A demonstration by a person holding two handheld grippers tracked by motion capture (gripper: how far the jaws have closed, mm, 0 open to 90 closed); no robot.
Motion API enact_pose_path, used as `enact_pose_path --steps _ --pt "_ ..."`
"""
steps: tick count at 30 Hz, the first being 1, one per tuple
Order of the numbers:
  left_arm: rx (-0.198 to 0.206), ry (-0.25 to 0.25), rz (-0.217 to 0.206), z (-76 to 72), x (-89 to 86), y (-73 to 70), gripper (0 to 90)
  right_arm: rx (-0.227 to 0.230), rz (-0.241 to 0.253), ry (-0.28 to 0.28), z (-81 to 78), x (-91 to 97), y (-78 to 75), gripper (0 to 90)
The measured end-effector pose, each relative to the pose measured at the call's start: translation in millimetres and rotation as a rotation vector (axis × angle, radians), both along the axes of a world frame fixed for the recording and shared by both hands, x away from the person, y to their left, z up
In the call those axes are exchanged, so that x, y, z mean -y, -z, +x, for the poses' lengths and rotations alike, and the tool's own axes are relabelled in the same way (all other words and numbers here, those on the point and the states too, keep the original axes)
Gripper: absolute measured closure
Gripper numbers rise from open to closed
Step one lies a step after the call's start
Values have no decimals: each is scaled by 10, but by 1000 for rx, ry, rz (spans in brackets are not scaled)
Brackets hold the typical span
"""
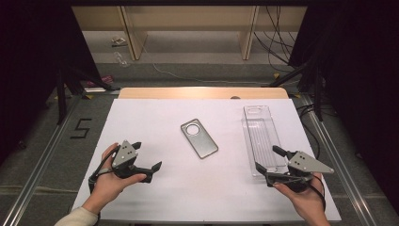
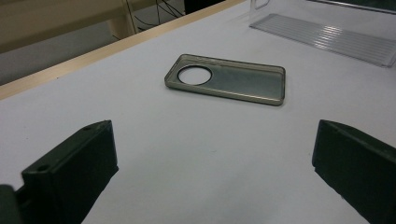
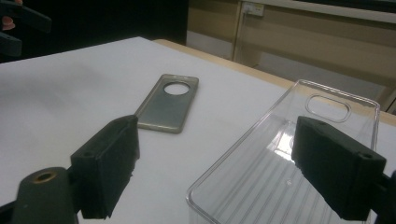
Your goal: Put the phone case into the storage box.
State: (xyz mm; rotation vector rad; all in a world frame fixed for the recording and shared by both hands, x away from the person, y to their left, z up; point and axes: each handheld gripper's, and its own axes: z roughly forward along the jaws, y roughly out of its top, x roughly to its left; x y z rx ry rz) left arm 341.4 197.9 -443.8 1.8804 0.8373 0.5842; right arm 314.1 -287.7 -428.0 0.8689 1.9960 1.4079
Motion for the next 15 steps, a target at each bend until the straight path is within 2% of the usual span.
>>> enact_pose_path --steps 10,15 --pt "3 2 -2 -5 2 -9 0 1 1 9 4 -38 -14 170" --pt "1 2 1 -4 11 -10 0 -3 4 16 53 -156 -59 362"
